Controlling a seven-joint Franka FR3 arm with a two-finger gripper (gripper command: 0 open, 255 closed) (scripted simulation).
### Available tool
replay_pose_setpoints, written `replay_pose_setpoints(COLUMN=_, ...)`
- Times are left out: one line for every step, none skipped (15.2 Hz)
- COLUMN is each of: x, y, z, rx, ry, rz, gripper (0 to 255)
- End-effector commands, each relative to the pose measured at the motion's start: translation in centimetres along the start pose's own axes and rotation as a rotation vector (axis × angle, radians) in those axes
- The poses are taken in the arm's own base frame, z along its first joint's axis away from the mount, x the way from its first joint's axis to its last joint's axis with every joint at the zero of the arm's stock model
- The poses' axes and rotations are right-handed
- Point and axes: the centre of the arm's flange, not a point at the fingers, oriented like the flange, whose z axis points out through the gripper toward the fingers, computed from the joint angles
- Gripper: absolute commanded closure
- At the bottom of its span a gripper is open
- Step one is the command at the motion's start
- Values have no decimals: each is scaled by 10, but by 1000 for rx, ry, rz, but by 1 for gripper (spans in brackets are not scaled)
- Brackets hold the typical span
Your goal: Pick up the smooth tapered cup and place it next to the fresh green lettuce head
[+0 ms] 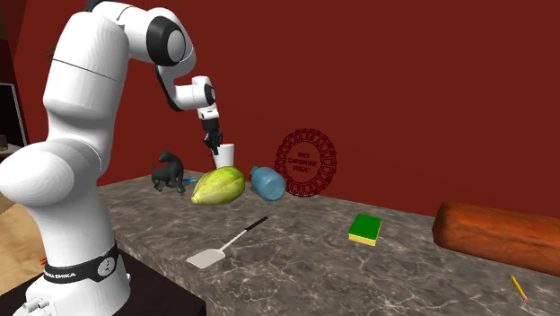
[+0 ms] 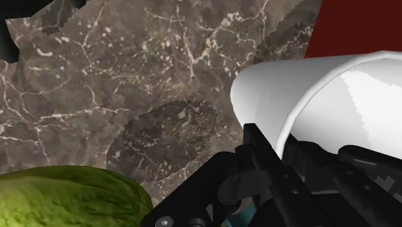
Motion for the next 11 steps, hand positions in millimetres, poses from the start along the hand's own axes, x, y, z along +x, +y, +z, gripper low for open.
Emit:
replay_pose_setpoints(x=-1, y=2, z=10, rx=1, ry=0, rz=0, gripper=255)
replay_pose_setpoints(x=-2, y=3, z=15, rx=1, ry=0, rz=0, gripper=255)
replay_pose_setpoints(x=-2, y=4, z=20, rx=1, ry=0, rz=0, gripper=255)
replay_pose_setpoints(x=-2, y=4, z=23, rx=1, ry=0, rz=0, gripper=255)
replay_pose_setpoints(x=-2, y=4, z=23, rx=1, ry=0, rz=0, gripper=255)
replay_pose_setpoints(x=-2, y=4, z=23, rx=1, ry=0, rz=0, gripper=255)
replay_pose_setpoints(x=-2, y=4, z=23, rx=1, ry=0, rz=0, gripper=255)
replay_pose_setpoints(x=-2, y=4, z=23, rx=1, ry=0, rz=0, gripper=255)
replay_pose_setpoints(x=-2, y=4, z=23, rx=1, ry=0, rz=0, gripper=255)
replay_pose_setpoints(x=-2, y=4, z=23, rx=1, ry=0, rz=0, gripper=255)
replay_pose_setpoints(x=-2, y=4, z=23, rx=1, ry=0, rz=0, gripper=255)
